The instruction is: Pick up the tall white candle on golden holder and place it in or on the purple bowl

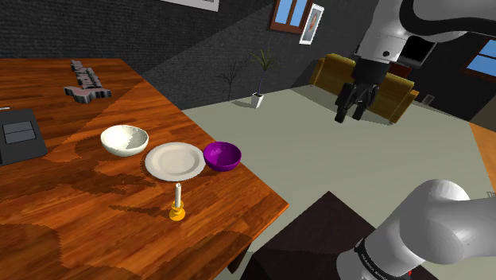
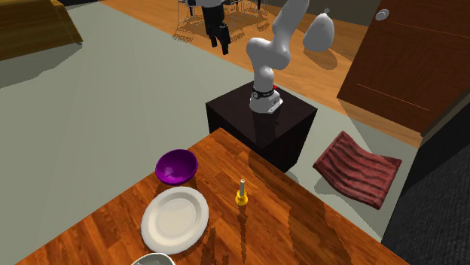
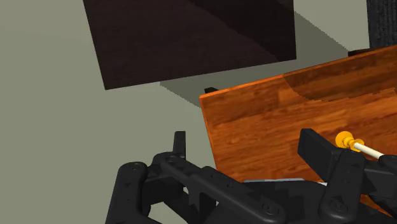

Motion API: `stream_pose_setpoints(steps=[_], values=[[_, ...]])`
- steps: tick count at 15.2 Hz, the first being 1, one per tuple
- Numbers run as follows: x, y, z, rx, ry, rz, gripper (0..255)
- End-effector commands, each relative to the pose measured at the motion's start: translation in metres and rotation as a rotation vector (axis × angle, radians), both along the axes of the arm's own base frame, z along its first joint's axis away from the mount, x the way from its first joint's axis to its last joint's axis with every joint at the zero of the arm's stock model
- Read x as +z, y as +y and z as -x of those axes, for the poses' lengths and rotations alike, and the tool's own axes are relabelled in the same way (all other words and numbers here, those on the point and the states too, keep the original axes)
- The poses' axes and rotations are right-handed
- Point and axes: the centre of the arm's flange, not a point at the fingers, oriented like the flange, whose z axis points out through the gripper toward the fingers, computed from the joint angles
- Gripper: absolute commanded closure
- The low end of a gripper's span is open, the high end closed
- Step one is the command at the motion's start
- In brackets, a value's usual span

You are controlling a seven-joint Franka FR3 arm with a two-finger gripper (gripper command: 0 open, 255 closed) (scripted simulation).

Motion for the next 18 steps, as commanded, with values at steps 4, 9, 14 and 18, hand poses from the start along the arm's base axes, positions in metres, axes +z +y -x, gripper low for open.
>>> stream_pose_setpoints(steps=[4, 9, 14, 18], values=[[-0.022, 0.028, -0.019, -0.026, 0.022, -0.006, 0], [-0.058, 0.074, -0.051, -0.069, 0.058, -0.017, 0], [-0.095, 0.119, -0.084, -0.113, 0.094, -0.028, 0], [-0.126, 0.154, -0.110, -0.147, 0.123, -0.037, 0]])
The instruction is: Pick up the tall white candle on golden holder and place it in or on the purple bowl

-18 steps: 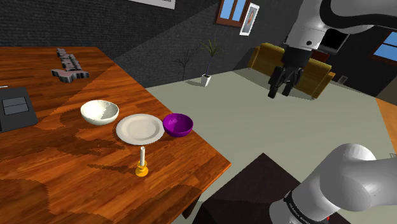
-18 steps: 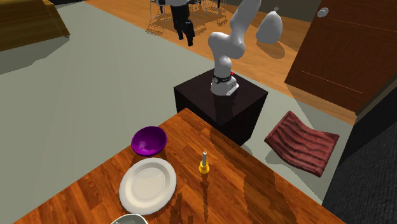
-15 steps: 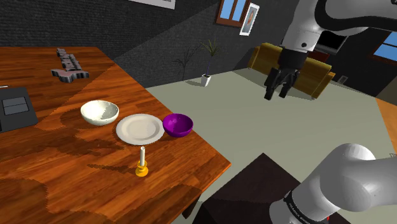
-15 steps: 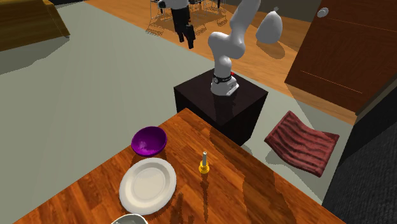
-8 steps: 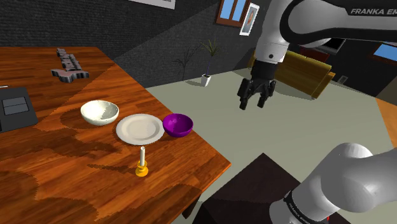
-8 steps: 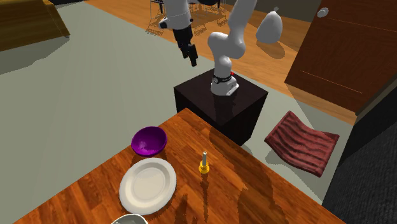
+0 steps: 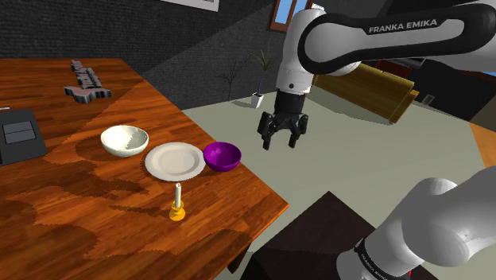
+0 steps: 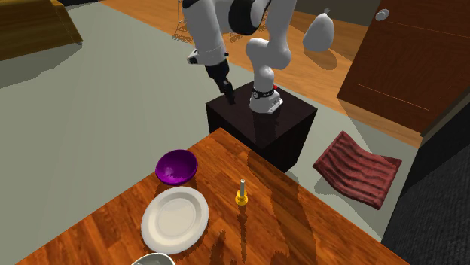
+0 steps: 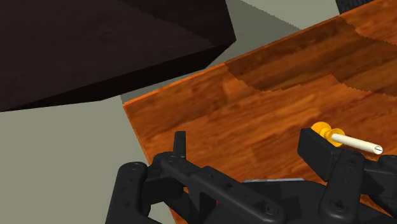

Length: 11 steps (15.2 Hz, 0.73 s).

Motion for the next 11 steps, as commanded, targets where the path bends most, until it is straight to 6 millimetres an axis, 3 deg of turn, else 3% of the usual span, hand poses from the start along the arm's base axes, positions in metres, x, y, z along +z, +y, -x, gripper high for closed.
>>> stream_pose_setpoints(steps=[1, 11], values=[[-0.015, 0.018, -0.013, -0.019, 0.014, -0.005, 0], [-0.094, 0.103, -0.081, -0.106, 0.087, -0.027, 0]])
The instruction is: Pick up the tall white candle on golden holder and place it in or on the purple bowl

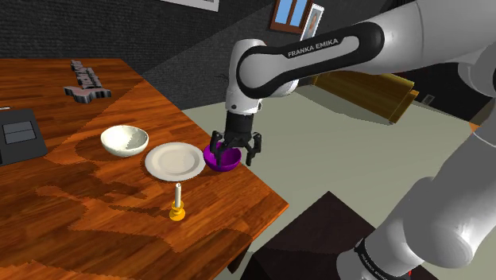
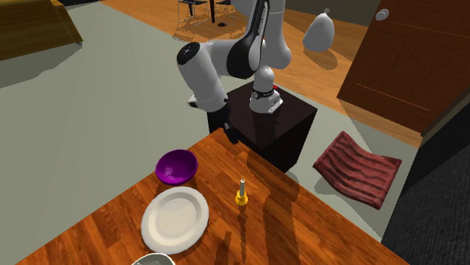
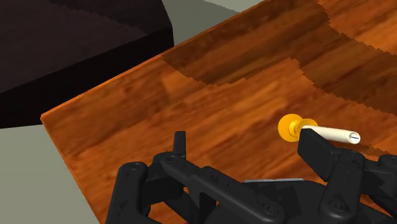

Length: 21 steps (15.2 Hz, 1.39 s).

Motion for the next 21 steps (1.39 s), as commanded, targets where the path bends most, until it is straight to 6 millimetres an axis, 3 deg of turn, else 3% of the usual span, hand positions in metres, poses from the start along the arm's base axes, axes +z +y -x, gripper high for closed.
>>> stream_pose_setpoints(steps=[1, 13, 21], values=[[-0.016, 0.017, -0.014, -0.019, 0.016, -0.005, 0], [-0.114, 0.113, -0.098, -0.123, 0.102, -0.030, 0], [-0.151, 0.124, -0.088, -0.127, 0.106, -0.031, 0]])
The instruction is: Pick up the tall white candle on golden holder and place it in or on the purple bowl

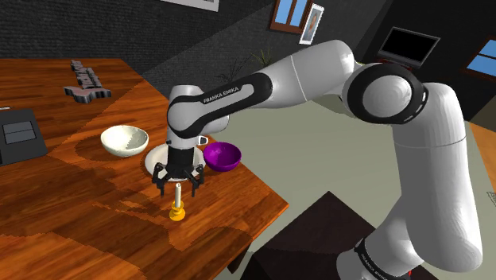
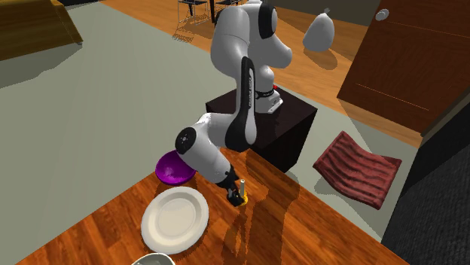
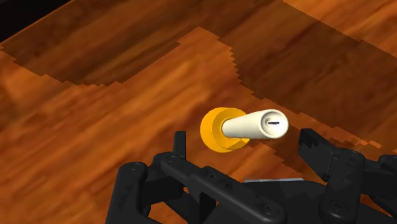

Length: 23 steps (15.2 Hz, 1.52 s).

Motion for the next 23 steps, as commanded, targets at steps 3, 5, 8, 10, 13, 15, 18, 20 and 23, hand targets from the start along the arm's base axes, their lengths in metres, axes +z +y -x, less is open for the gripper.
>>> stream_pose_setpoints(steps=[3, 5, 8, 10, 13, 15, 18, 20, 23], values=[[-0.007, 0.001, 0.004, 0.000, 0.000, 0.000, 0], [-0.007, 0.001, 0.004, 0.000, 0.000, 0.000, 0], [-0.007, 0.001, 0.004, 0.000, 0.000, 0.000, 0], [-0.007, 0.001, 0.004, 0.000, 0.000, 0.000, 255], [-0.007, 0.001, 0.004, 0.000, 0.000, 0.000, 255], [-0.007, 0.001, 0.004, 0.000, 0.000, 0.000, 255], [-0.007, 0.001, 0.004, 0.000, 0.000, 0.000, 255], [0.004, 0.001, 0.004, 0.000, 0.000, 0.000, 255], [0.020, 0.001, 0.004, 0.000, 0.000, 0.000, 255]])
